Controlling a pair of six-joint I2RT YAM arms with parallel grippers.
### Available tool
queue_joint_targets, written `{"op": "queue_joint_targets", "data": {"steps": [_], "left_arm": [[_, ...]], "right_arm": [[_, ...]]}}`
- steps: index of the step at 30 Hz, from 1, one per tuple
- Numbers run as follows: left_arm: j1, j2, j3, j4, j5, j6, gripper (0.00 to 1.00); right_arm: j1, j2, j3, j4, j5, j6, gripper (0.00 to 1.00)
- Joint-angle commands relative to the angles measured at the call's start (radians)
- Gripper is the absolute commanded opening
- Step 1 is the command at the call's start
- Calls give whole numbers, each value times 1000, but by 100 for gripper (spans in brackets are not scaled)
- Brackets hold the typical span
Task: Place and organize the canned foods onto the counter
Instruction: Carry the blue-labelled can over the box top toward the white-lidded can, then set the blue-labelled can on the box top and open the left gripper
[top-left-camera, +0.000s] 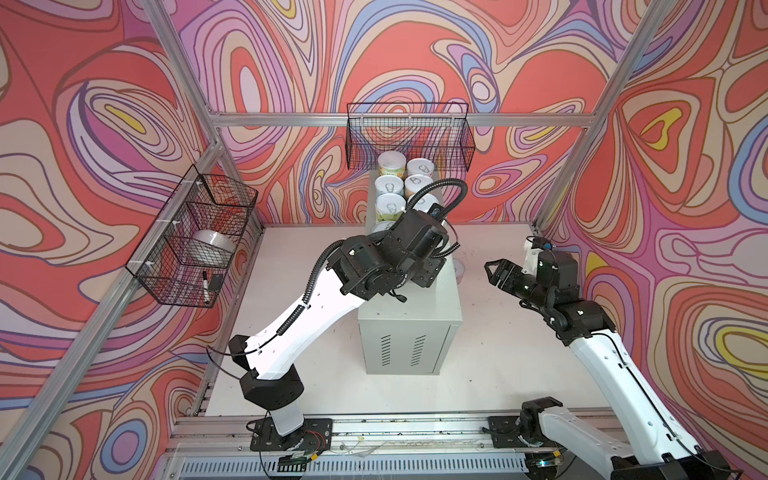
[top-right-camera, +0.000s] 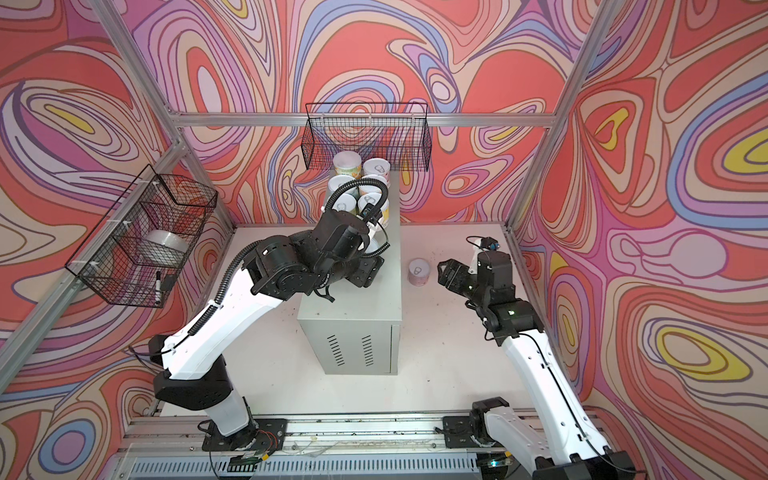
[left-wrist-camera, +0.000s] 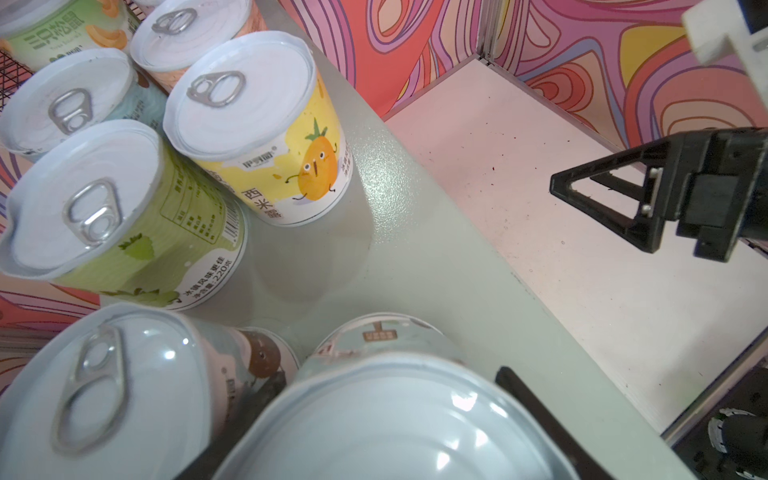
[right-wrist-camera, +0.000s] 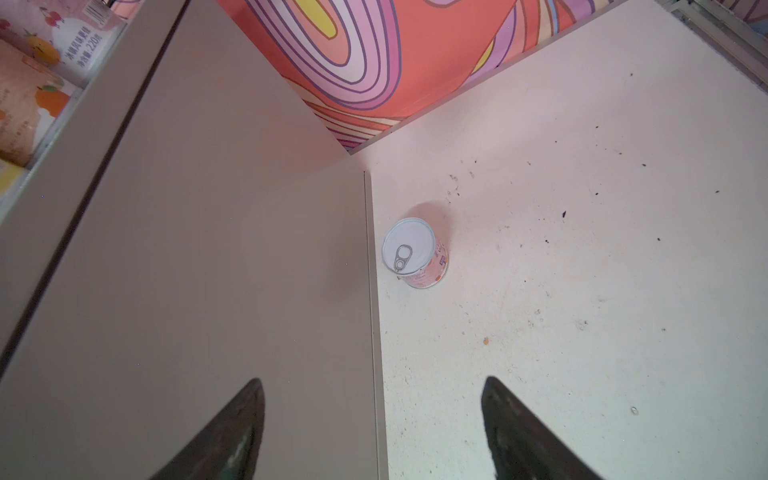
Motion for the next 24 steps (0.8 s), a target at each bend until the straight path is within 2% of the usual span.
{"op": "queue_joint_targets", "data": {"steps": [1,6,10,12,17,24], "left_arm": [[9,12,-7,8,35,-8,47],[9,27,25,5,34,-7,75],[10,22,39,35,41,2,87],[9,25,60,40,46,11,98],[21,41,132,45,44,43,100],[24,41,262,81,136,75,100]], "right_arm": [[2,-1,21,-2,-20,3,85],[2,12,48,-6,-45,0,88],[1,29,70,-5,-70,-11,89],[1,40,84,-11,-82,-20,89],[2,48,116,-21,-92,-28,89],[2,54,246,-73,-153,-68,84]]}}
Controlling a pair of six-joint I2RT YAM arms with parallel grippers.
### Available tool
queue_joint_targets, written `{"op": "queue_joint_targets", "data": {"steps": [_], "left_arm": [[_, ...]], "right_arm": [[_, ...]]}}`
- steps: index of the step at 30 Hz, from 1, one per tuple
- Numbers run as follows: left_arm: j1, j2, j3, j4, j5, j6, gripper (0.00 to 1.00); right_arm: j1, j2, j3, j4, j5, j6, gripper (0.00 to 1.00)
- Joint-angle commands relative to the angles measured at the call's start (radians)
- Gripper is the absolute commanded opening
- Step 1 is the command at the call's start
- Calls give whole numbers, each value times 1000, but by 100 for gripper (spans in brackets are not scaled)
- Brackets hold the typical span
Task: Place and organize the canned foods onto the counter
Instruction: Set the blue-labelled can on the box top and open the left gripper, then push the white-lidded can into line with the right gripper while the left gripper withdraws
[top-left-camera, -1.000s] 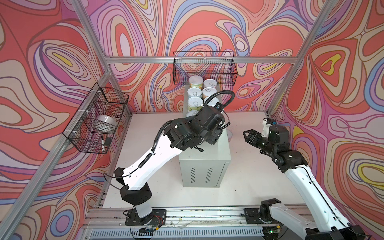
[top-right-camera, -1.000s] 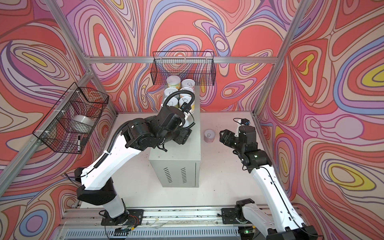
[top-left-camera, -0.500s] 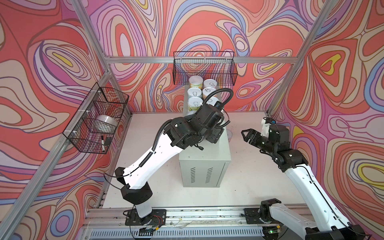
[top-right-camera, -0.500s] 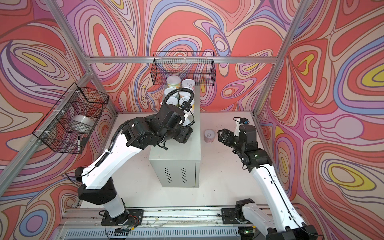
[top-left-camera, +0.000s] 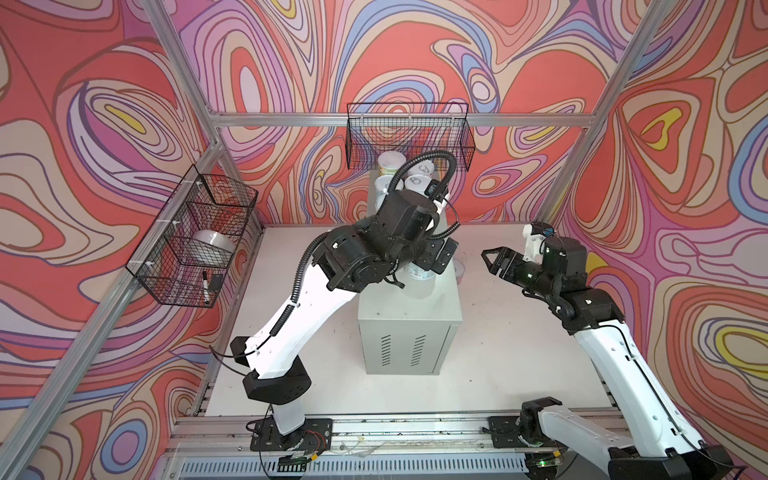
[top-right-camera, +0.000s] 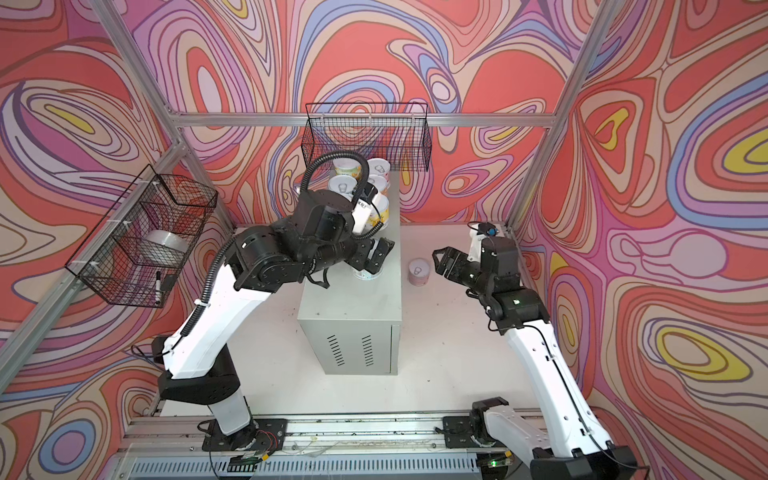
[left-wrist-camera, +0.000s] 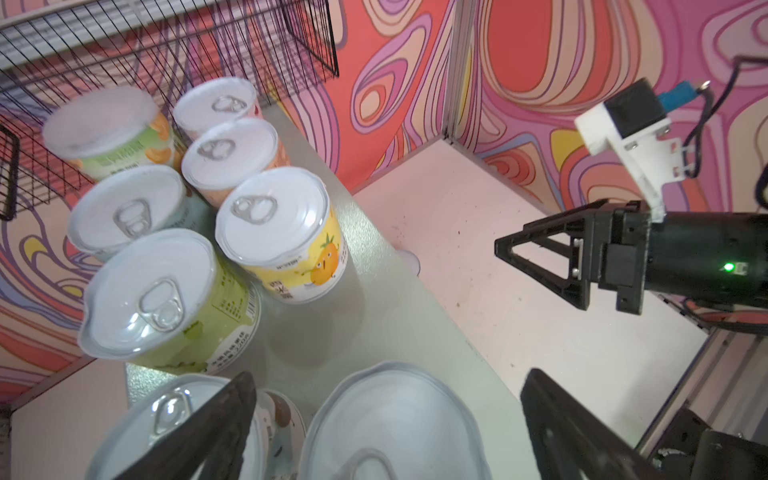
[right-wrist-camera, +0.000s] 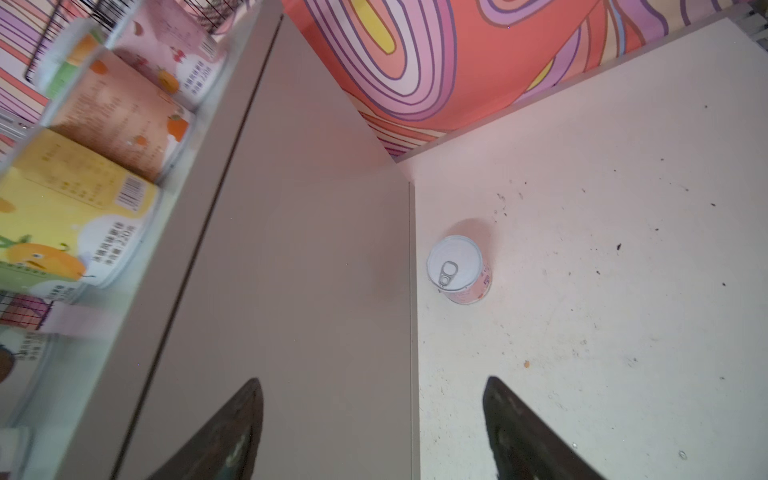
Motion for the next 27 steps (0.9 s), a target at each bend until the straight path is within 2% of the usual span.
{"op": "queue_joint_targets", "data": {"steps": [1,5,6,7,9,11,16,18,20,22,24,27], "left_arm": [[2,-13,30,46,58,33,100],[12,-62,20,46,56,30,100],[28,-92,-11,49,91,17,100],[41,-131,-61,70,124,5,100],[64,-259,-262,172,150,-21,100],[94,-387,-438,240,148,-49,100],[141,-587,-648,227,29,-78,100],[199,-641,-699,212,52,-111,100],[252,-681,-750,207,65,-130,100],[284,-707,-798,211,79,-143,100],[324,-727,-837,222,106,-162,100],[379,-737,-887,244,171,-189,100]], "right_arm": [[4,-9,80,-22,-64,-36,84],[32,-35,162,-33,-149,-62,85],[46,-48,175,-31,-151,-63,86],[59,-56,187,-31,-149,-66,87],[90,-61,228,-65,-118,-88,87],[141,-63,268,-113,-31,-121,87],[295,-49,304,-159,172,-157,87],[401,-29,310,-166,308,-182,87],[550,-4,310,-148,470,-215,87],[643,30,331,-140,570,-242,88],[700,58,349,-134,634,-264,88],[716,61,340,-100,624,-277,89]]}}
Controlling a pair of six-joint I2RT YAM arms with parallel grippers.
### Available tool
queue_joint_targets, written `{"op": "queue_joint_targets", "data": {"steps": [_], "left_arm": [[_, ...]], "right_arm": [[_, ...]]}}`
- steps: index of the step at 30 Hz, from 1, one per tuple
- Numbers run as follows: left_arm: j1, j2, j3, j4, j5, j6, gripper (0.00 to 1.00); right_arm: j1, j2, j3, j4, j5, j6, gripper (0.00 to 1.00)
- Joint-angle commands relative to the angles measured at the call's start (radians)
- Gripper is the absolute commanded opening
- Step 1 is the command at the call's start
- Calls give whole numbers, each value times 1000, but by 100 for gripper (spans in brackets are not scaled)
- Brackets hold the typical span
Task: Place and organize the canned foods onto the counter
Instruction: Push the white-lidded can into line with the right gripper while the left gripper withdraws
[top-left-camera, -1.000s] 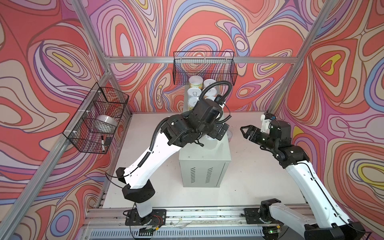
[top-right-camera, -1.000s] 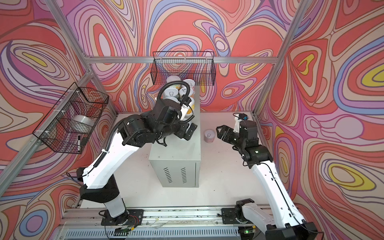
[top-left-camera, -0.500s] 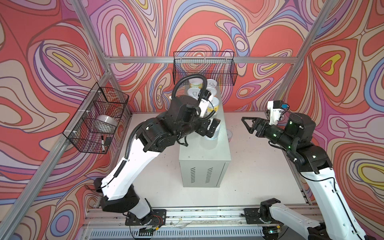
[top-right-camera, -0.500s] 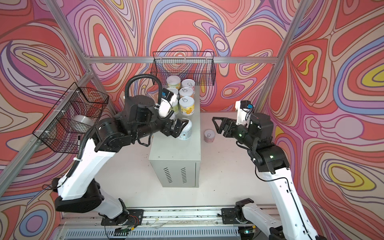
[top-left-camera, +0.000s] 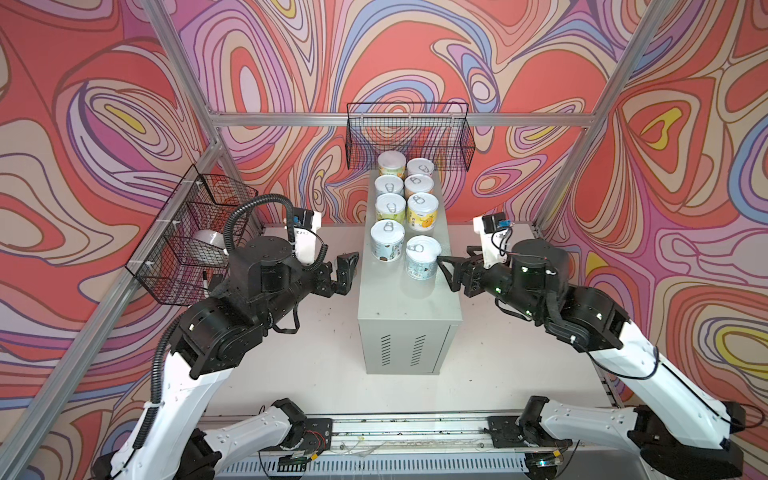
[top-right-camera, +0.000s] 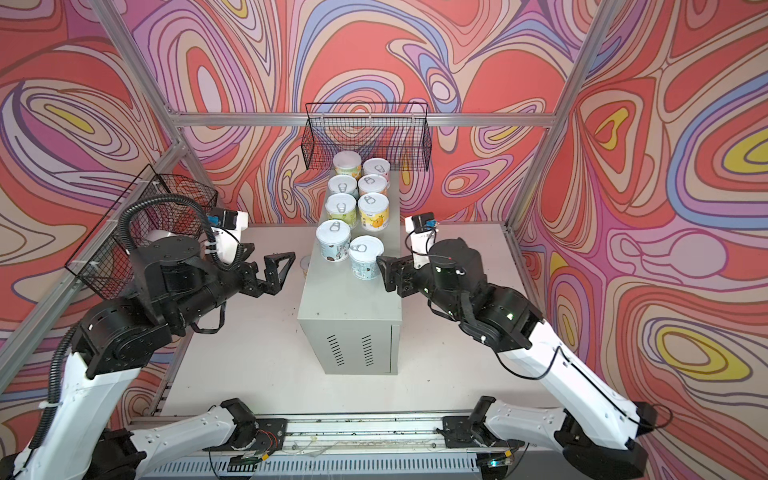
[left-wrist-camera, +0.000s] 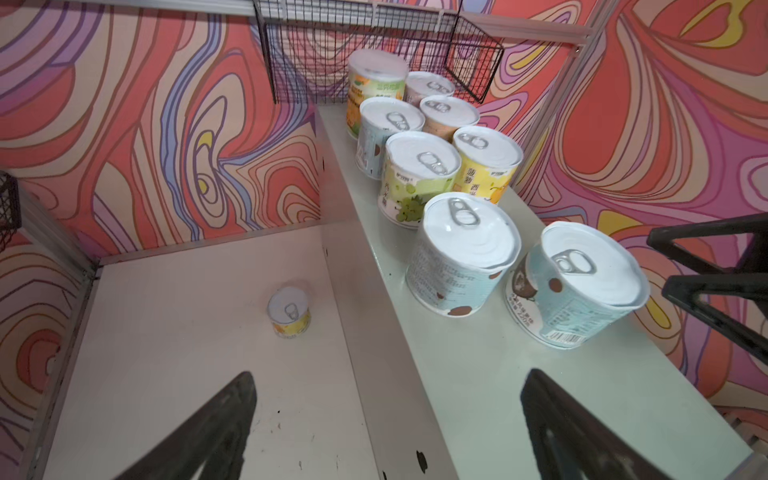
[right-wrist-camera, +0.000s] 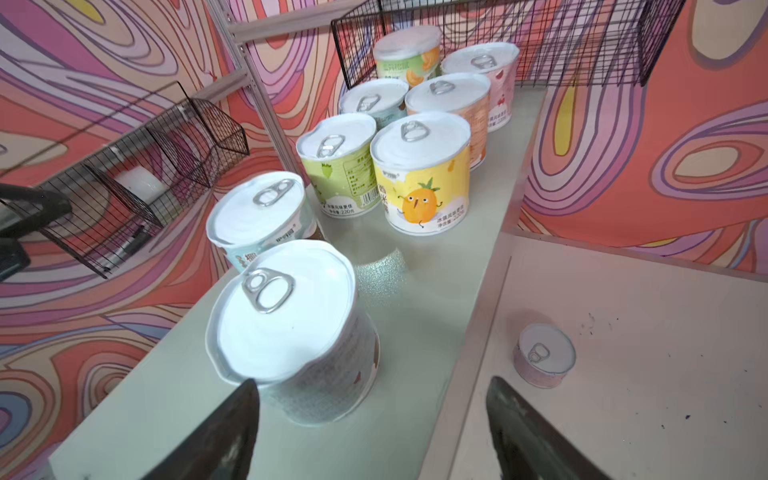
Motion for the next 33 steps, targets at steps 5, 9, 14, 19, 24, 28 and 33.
{"op": "queue_joint_targets", "data": {"steps": [5,9,14,19,24,28,33], "left_arm": [[101,22,-102,110,156,-64,100],[134,61,-109,156,211,-73,100],[147,113,-96,178,237,-73,99],[155,117,-107,189,233,-79,99],[163,111,-119,192,231,-82,99],[171,114,-122,189,229,-78,99],[174,121,-126,192,231,-72,98]], "right_arm": [[17,-8,20,20,44,-44,89],[25,-18,21,21,-2,-41,88],[46,-31,11,59,-108,-39,87],[87,13,18,43,-121,-66,87],[91,69,20,43,-44,-75,86],[91,95,17,50,68,-75,85],[91,96,-5,83,115,-70,85]]}}
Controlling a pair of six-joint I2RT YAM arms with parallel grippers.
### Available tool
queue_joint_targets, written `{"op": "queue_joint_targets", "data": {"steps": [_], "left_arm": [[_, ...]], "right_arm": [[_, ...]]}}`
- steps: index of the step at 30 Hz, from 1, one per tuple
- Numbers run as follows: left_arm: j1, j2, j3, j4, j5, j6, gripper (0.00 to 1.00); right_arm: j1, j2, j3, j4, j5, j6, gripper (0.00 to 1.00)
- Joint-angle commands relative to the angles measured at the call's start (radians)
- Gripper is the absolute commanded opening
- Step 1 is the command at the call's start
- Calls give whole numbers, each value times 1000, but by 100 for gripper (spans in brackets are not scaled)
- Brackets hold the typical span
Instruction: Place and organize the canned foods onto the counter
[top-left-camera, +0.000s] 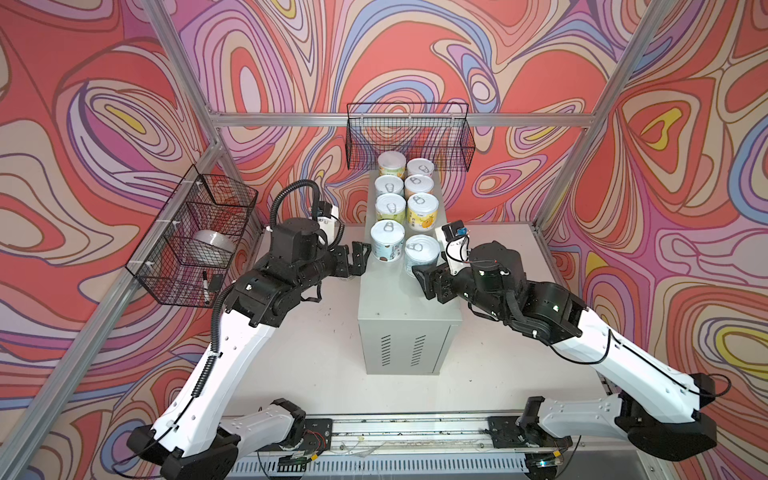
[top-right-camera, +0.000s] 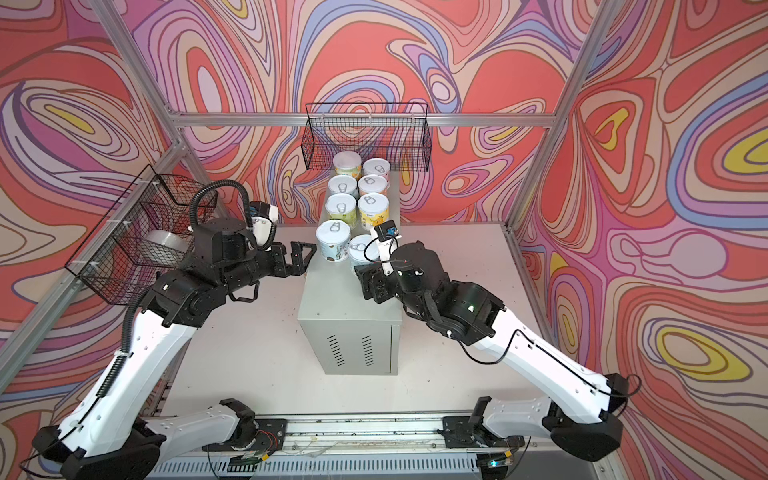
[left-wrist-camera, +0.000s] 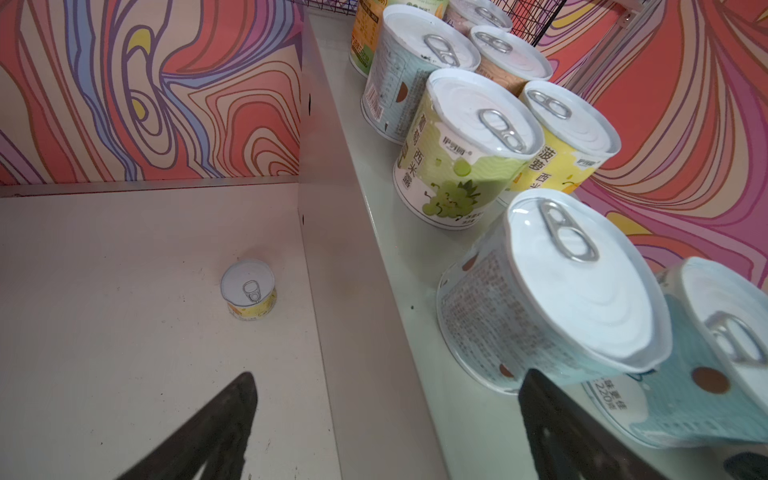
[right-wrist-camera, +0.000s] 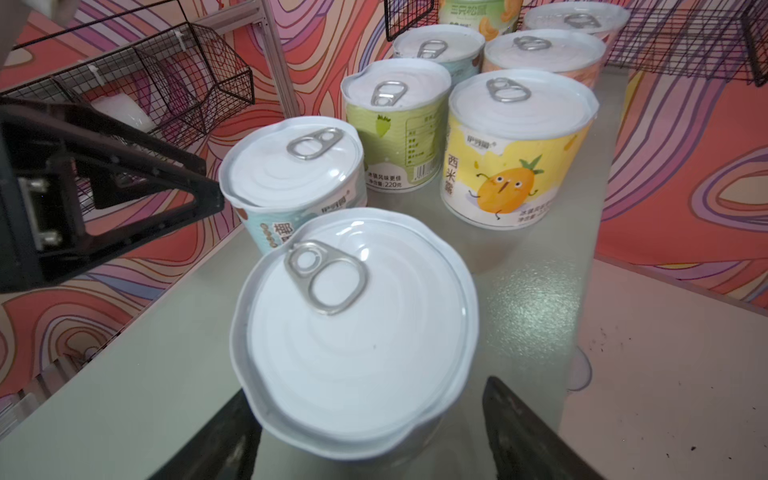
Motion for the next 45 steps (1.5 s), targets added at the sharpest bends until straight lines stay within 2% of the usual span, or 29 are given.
{"op": "queue_joint_targets", "data": {"steps": [1,10,15,20,29,45], "left_arm": [[9,0,-10,28,9,1,98],[9,29,-20,54,41,-8,98],[8,42,-36,71,59,-16,97],[9,43,-42,75,64,-22,97],[9,38,-58,78,61,-22,97],[9,49,-63,89,42,-24,97]], "right_arm": [[3,-11,-17,51,76,-10,84],[2,27,1,84,119,-37,80],[-12,38,-1,112,144,-50,68],[-35,53,-3,141,126,-50,63],[-86,75,4,160,90,-38,62],[-87,66,-7,171,21,-20,61]]}}
